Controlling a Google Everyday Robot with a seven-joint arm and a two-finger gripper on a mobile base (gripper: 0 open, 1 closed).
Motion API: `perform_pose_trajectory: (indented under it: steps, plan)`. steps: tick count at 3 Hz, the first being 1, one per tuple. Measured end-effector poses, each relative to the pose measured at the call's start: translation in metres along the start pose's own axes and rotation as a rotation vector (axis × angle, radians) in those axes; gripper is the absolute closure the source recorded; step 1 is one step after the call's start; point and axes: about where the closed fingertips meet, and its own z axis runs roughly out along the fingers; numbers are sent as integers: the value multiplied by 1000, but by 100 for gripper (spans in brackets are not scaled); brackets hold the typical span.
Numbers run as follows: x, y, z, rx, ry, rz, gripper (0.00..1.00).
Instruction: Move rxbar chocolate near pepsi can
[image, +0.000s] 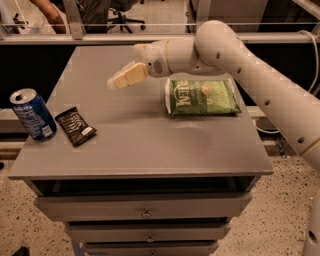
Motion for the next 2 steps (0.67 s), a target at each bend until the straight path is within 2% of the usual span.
perform_pose_trajectory:
  steps: [1,2]
  plan:
    - [-39,-69,-43,185,-135,-50,0]
    - [-50,-77,-50,210,-157,-61,0]
